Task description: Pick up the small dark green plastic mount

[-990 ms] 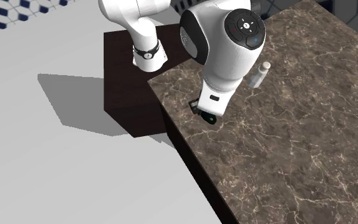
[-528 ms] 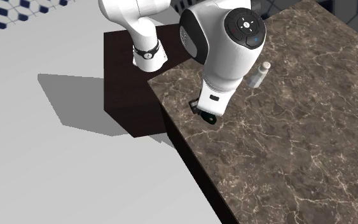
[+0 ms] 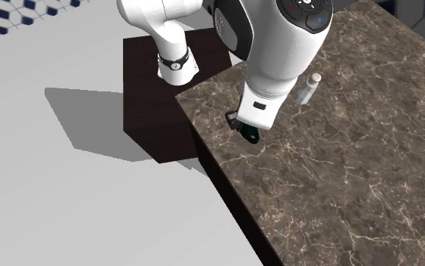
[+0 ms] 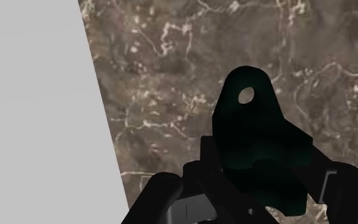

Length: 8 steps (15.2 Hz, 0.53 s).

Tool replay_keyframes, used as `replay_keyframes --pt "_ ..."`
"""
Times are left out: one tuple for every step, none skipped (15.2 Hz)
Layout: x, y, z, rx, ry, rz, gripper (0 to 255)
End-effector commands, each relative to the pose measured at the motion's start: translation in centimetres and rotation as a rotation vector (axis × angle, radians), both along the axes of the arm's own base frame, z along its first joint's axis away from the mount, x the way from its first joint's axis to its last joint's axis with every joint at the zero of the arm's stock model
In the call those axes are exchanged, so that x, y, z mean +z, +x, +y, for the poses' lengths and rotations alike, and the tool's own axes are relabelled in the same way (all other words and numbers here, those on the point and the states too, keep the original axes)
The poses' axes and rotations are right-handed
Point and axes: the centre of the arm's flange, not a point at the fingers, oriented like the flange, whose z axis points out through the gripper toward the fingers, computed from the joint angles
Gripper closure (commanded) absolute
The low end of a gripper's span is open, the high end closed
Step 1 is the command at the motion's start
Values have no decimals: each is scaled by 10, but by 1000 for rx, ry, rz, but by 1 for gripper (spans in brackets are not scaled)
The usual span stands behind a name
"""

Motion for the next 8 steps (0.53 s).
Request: replay_keyframes --pt "10 0 -1 0 0 0 255" --pt "16 0 -1 0 0 0 255" --pt "21 0 -1 0 0 0 255" --pt "26 0 -1 0 0 0 255" --pt "31 0 -1 0 0 0 255" --pt "37 0 -1 0 0 0 255" --pt "37 0 -1 0 0 0 255" --pt "37 0 -1 0 0 0 255"
